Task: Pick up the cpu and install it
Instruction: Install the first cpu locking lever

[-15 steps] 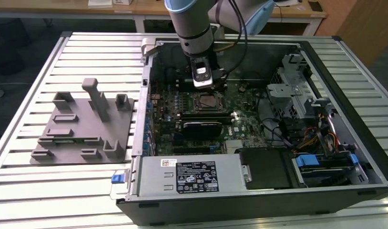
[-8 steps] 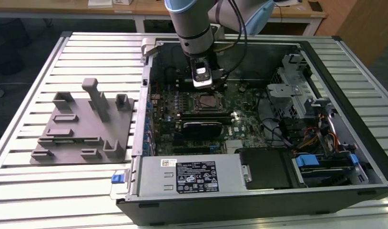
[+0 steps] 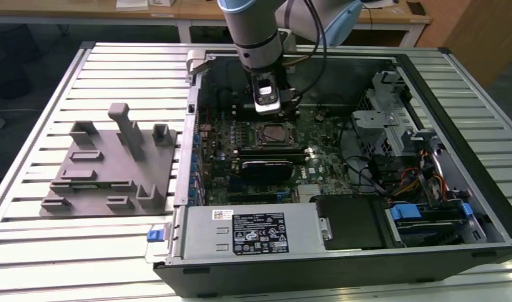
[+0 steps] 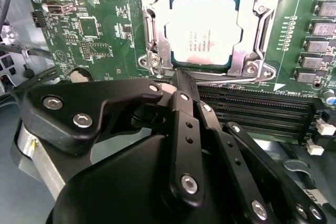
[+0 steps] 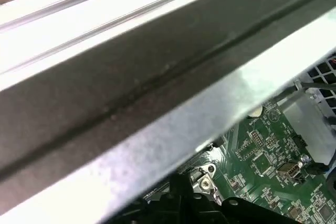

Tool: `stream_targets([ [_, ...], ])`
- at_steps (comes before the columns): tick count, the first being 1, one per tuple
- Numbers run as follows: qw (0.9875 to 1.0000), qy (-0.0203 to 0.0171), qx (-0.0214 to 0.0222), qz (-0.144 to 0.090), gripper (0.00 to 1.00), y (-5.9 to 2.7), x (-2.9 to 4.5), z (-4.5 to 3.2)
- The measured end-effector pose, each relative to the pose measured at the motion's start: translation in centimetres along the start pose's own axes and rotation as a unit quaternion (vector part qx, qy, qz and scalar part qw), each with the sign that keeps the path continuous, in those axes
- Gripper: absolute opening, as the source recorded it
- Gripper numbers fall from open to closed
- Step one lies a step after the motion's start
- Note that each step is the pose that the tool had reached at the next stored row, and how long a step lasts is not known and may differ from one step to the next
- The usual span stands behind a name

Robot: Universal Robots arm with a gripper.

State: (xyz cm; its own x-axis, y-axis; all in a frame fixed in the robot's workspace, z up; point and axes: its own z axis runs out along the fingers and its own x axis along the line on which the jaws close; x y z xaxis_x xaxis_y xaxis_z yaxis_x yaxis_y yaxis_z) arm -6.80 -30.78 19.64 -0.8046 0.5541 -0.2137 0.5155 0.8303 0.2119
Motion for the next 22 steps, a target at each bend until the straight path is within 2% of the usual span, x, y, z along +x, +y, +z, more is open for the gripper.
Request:
stream_targets([
  [9, 1.0, 0.0001, -0.0002, 0.002, 0.11, 0.4, 0.28, 0.02],
  [16, 0.9998, -0.0036, 0.0036, 0.018, 0.11, 0.47, 0.38, 0.2],
  [22, 0.9998, -0.0043, 0.0041, 0.021, 0.11, 0.44, 0.4, 0.3],
])
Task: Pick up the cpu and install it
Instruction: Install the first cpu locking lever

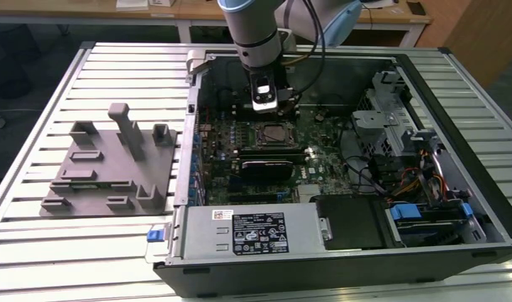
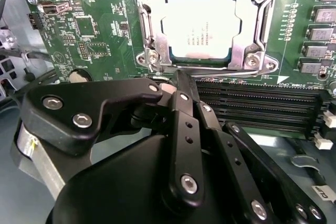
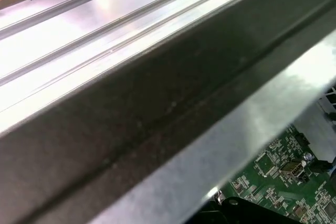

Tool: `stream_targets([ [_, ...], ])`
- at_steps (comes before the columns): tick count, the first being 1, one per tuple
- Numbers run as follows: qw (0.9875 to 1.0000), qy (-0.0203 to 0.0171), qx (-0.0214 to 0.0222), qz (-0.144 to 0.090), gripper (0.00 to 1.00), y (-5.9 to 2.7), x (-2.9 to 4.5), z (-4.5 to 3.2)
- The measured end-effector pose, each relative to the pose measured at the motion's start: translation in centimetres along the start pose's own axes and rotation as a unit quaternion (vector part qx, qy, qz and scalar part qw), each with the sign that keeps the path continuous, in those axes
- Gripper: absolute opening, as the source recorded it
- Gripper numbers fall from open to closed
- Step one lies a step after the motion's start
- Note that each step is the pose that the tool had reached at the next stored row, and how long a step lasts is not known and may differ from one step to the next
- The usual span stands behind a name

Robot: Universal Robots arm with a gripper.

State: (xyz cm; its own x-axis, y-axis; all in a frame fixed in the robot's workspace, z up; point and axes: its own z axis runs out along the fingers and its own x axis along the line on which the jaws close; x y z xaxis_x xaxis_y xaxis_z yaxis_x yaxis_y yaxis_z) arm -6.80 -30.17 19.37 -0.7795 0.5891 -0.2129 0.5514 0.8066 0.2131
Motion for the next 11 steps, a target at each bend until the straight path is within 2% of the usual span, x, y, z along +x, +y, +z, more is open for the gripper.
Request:
stream_targets([
  [11, 1.0, -0.0004, 0.0006, 0.002, 0.11, -0.06, 0.04, 0.19],
])
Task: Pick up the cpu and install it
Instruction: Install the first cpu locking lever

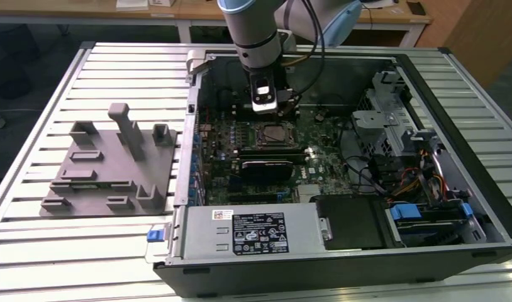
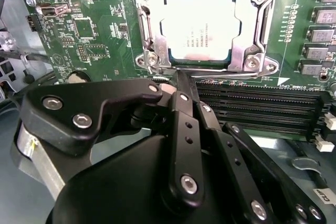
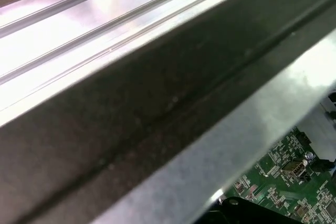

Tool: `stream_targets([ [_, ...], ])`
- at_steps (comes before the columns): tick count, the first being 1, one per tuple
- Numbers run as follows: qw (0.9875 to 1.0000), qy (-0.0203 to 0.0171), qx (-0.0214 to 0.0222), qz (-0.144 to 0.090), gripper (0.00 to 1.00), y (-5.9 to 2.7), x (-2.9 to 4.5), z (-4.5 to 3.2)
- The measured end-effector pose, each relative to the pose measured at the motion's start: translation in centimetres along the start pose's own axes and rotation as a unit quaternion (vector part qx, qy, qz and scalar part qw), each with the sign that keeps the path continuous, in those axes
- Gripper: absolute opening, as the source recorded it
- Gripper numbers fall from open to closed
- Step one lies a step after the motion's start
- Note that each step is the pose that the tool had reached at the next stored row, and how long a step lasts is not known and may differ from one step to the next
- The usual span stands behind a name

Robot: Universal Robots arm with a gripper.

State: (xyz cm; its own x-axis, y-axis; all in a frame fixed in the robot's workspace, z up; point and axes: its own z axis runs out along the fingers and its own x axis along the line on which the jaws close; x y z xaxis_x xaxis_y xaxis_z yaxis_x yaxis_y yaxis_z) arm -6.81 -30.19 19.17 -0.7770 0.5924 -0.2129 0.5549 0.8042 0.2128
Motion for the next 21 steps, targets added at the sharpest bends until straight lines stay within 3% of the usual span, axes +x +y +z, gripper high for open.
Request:
stream_targets([
  [21, 1.0, 0.0025, -0.0036, 0.002, 0.11, -0.11, 0.0, 0.27],
])
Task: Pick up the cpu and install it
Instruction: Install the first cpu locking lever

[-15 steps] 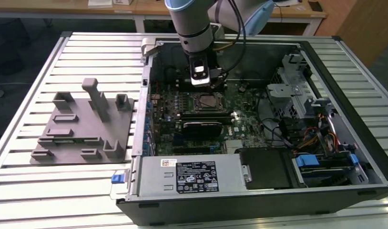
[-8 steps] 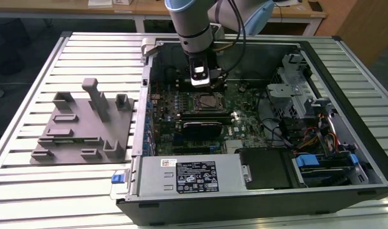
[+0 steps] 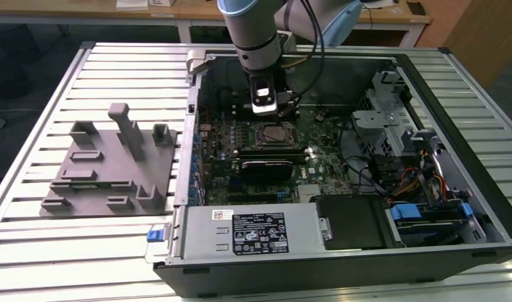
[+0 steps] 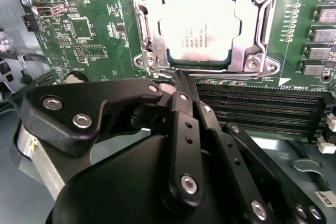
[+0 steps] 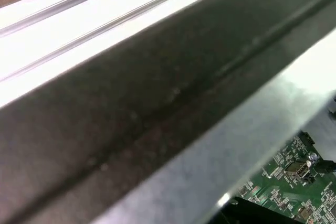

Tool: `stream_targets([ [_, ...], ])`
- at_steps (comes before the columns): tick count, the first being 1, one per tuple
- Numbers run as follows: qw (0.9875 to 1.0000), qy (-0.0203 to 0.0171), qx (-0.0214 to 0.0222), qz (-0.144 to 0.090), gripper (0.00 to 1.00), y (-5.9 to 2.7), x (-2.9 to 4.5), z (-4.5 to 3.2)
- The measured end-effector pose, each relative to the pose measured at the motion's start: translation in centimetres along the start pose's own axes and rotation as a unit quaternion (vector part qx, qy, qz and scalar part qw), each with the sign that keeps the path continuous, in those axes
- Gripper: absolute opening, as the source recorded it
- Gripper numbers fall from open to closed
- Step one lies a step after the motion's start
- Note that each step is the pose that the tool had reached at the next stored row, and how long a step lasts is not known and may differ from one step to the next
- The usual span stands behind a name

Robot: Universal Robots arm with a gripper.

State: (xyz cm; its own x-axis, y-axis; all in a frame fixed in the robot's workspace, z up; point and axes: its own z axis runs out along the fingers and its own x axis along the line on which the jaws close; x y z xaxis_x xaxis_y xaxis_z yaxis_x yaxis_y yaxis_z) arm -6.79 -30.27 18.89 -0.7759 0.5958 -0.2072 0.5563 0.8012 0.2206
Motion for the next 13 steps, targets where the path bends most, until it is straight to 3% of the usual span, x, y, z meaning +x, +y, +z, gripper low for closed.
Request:
stream_targets([
  [5, 1.0, 0.0015, -0.0021, 0.001, 0.11, -0.04, -0.12, 0.02],
  [13, 1.0, 0.0016, -0.002, 0.001, 0.11, 0.02, -0.33, 0.04],
])
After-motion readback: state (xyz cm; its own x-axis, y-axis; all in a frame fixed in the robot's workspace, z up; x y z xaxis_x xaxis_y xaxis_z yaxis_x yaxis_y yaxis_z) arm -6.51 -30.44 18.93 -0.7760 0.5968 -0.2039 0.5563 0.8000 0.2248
